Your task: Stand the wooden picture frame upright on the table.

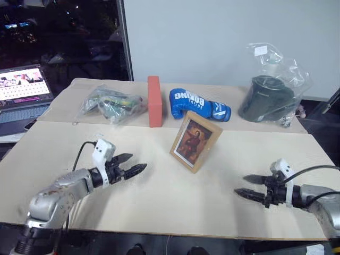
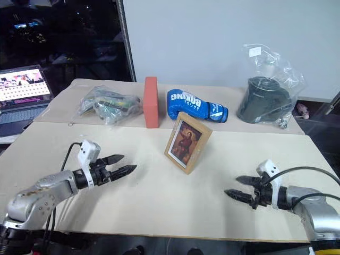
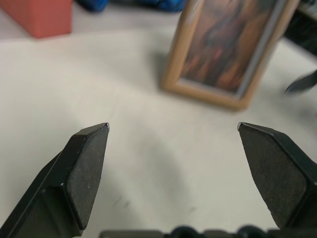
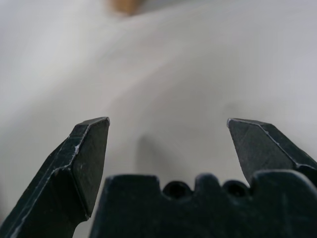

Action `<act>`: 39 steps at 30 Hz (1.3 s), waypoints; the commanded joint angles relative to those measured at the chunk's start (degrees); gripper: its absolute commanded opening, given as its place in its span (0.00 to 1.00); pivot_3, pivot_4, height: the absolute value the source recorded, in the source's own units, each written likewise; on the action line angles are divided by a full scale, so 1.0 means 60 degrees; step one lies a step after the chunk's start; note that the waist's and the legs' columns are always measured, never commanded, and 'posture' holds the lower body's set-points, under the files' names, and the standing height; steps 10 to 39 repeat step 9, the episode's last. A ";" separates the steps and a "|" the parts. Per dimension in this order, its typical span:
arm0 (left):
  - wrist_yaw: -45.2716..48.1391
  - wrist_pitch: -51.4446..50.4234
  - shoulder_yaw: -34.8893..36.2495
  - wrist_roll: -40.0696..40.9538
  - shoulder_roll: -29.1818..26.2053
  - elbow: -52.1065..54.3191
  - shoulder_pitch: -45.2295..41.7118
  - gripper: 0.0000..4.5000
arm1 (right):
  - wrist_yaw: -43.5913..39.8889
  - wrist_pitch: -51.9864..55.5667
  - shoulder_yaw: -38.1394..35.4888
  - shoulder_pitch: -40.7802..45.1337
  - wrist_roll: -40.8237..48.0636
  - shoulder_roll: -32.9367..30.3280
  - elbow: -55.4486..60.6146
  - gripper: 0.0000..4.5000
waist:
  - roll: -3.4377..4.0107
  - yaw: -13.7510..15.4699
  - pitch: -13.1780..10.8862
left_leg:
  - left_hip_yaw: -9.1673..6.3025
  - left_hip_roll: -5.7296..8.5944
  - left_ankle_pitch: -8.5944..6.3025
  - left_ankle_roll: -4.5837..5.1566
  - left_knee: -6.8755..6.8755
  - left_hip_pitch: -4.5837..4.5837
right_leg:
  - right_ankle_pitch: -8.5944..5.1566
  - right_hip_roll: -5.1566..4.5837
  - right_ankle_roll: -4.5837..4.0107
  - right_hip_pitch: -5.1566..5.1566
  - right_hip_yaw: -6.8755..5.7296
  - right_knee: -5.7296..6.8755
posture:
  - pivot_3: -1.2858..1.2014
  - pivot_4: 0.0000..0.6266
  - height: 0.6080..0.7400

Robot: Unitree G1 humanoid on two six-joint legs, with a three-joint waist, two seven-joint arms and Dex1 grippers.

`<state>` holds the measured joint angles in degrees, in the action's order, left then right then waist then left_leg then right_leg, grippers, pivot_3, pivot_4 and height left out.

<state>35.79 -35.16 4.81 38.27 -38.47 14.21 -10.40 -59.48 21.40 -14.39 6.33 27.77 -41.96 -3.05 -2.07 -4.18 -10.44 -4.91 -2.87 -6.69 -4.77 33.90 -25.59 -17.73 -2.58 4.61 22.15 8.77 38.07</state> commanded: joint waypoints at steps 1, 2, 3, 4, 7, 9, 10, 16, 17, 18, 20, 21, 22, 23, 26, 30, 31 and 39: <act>0.0227 0.0986 0.0112 -0.0825 -0.0019 0.0048 0.0328 1.00 | 0.0682 -0.0887 -0.0909 0.0179 0.0312 0.0410 0.0706 0.99 | 0.0002 0.0012 0.0000 | 0.0000 0.0000 0.0001 0.0000 0.0000 0.0000 | 0.0001 -0.0001 -0.0002 -0.0001 0.0000 0.0002 | 0.52 0.24 1.00; 0.0292 0.1125 0.0114 -0.0958 -0.0004 0.0003 0.0402 1.00 | 0.0885 -0.0987 -0.0962 0.0103 0.0286 0.0570 0.0876 0.99 | 0.0003 0.0024 0.0000 | 0.0000 0.0000 0.0001 0.0000 0.0000 0.0000 | 0.0004 0.0000 -0.0007 -0.0004 0.0000 0.0000 | 0.52 0.24 1.00; 0.0359 0.1224 0.0132 -0.1036 0.0026 -0.0052 0.0432 1.00 | 0.1076 -0.1050 -0.0982 0.0020 0.0217 0.0699 0.0989 0.99 | 0.0003 0.0035 0.0000 | 0.0000 0.0000 0.0001 0.0000 0.0000 0.0002 | 0.0005 -0.0001 -0.0008 -0.0008 0.0000 -0.0001 | 0.52 0.24 1.00; 0.0413 0.1353 0.0138 -0.1152 0.0058 -0.0166 0.0413 1.00 | 0.1239 -0.1123 -0.0947 -0.0085 0.0095 0.0814 0.1065 0.99 | 0.0003 0.0048 0.0000 | 0.0000 0.0000 0.0001 0.0000 -0.0001 0.0001 | 0.0005 -0.0001 -0.0009 -0.0009 -0.0001 -0.0002 | 0.52 0.24 1.00; 0.0663 0.1857 0.0087 -0.1572 0.0087 -0.0505 0.0415 1.00 | 0.1641 -0.1095 -0.0867 -0.0343 0.0003 0.1069 0.1358 0.99 | 0.0003 0.0095 0.0000 | 0.0000 0.0000 0.0001 -0.0001 -0.0001 -0.0002 | 0.0005 -0.0003 -0.0009 -0.0013 -0.0002 -0.0008 | 0.52 0.24 1.00; 0.0857 0.1912 0.0003 -0.1752 0.0021 -0.0629 0.0460 1.00 | 0.1856 -0.1116 -0.0702 -0.0479 -0.0216 0.1127 0.1511 0.99 | 0.0003 0.0101 0.0000 | 0.0001 0.0002 0.0001 -0.0001 -0.0001 -0.0003 | 0.0006 -0.0005 -0.0011 -0.0012 -0.0002 -0.0008 | 0.52 0.24 1.00; 0.0857 0.1912 0.0003 -0.1752 0.0021 -0.0629 0.0460 1.00 | 0.1856 -0.1116 -0.0702 -0.0479 -0.0216 0.1127 0.1511 0.99 | 0.0003 0.0101 0.0000 | 0.0001 0.0002 0.0001 -0.0001 -0.0001 -0.0003 | 0.0006 -0.0005 -0.0011 -0.0012 -0.0002 -0.0008 | 0.52 0.24 1.00; 0.0857 0.1912 0.0003 -0.1752 0.0021 -0.0629 0.0460 1.00 | 0.1856 -0.1116 -0.0702 -0.0479 -0.0216 0.1127 0.1511 0.99 | 0.0003 0.0101 0.0000 | 0.0001 0.0002 0.0001 -0.0001 -0.0001 -0.0003 | 0.0006 -0.0005 -0.0011 -0.0012 -0.0002 -0.0008 | 0.52 0.24 1.00; 0.0857 0.1912 0.0003 -0.1752 0.0021 -0.0629 0.0460 1.00 | 0.1856 -0.1116 -0.0702 -0.0479 -0.0216 0.1127 0.1511 0.99 | 0.0003 0.0101 0.0000 | 0.0001 0.0002 0.0001 -0.0001 -0.0001 -0.0003 | 0.0006 -0.0005 -0.0011 -0.0012 -0.0002 -0.0008 | 0.52 0.24 1.00; 0.0857 0.1912 0.0003 -0.1752 0.0021 -0.0629 0.0460 1.00 | 0.1856 -0.1116 -0.0702 -0.0479 -0.0216 0.1127 0.1511 0.99 | 0.0003 0.0101 0.0000 | 0.0001 0.0002 0.0001 -0.0001 -0.0001 -0.0003 | 0.0006 -0.0005 -0.0011 -0.0012 -0.0002 -0.0008 | 0.52 0.24 1.00; 0.0857 0.1912 0.0003 -0.1752 0.0021 -0.0629 0.0460 1.00 | 0.1856 -0.1116 -0.0702 -0.0479 -0.0216 0.1127 0.1511 0.99 | 0.0003 0.0101 0.0000 | 0.0001 0.0002 0.0001 -0.0001 -0.0001 -0.0003 | 0.0006 -0.0005 -0.0011 -0.0012 -0.0002 -0.0008 | 0.52 0.24 1.00; 0.0857 0.1912 0.0003 -0.1752 0.0021 -0.0629 0.0460 1.00 | 0.1856 -0.1116 -0.0702 -0.0479 -0.0216 0.1127 0.1511 0.99 | 0.0003 0.0101 0.0000 | 0.0001 0.0002 0.0001 -0.0001 -0.0001 -0.0003 | 0.0006 -0.0005 -0.0011 -0.0012 -0.0002 -0.0008 | 0.52 0.24 1.00; 0.0857 0.1912 0.0003 -0.1752 0.0021 -0.0629 0.0460 1.00 | 0.1856 -0.1116 -0.0702 -0.0479 -0.0216 0.1127 0.1511 0.99 | 0.0003 0.0101 0.0000 | 0.0001 0.0002 0.0001 -0.0001 -0.0001 -0.0003 | 0.0006 -0.0005 -0.0011 -0.0012 -0.0002 -0.0008 | 0.52 0.24 1.00; 0.0857 0.1912 0.0003 -0.1752 0.0021 -0.0629 0.0460 1.00 | 0.1856 -0.1116 -0.0702 -0.0479 -0.0216 0.1127 0.1511 0.99 | 0.0003 0.0101 0.0000 | 0.0001 0.0002 0.0001 -0.0001 -0.0001 -0.0003 | 0.0006 -0.0005 -0.0011 -0.0012 -0.0002 -0.0008 | 0.52 0.24 1.00; 0.0857 0.1912 0.0003 -0.1752 0.0021 -0.0629 0.0460 1.00 | 0.1856 -0.1116 -0.0702 -0.0479 -0.0216 0.1127 0.1511 0.99 | 0.0003 0.0101 0.0000 | 0.0001 0.0002 0.0001 -0.0001 -0.0001 -0.0003 | 0.0006 -0.0005 -0.0011 -0.0012 -0.0002 -0.0008 | 0.52 0.24 1.00; 0.0857 0.1912 0.0003 -0.1752 0.0021 -0.0629 0.0460 1.00 | 0.1856 -0.1116 -0.0702 -0.0479 -0.0216 0.1127 0.1511 0.99 | 0.0003 0.0101 0.0000 | 0.0001 0.0002 0.0001 -0.0001 -0.0001 -0.0003 | 0.0006 -0.0005 -0.0011 -0.0012 -0.0002 -0.0008 | 0.52 0.24 1.00; 0.0857 0.1912 0.0003 -0.1752 0.0021 -0.0629 0.0460 1.00 | 0.1856 -0.1116 -0.0702 -0.0479 -0.0216 0.1127 0.1511 0.99 | 0.0003 0.0101 0.0000 | 0.0001 0.0002 0.0001 -0.0001 -0.0001 -0.0003 | 0.0006 -0.0005 -0.0011 -0.0012 -0.0002 -0.0008 | 0.52 0.24 1.00; 0.0857 0.1912 0.0003 -0.1752 0.0021 -0.0629 0.0460 1.00 | 0.1856 -0.1116 -0.0702 -0.0479 -0.0216 0.1127 0.1511 0.99 | 0.0003 0.0101 0.0000 | 0.0001 0.0002 0.0001 -0.0001 -0.0001 -0.0003 | 0.0006 -0.0005 -0.0011 -0.0012 -0.0002 -0.0008 | 0.52 0.24 1.00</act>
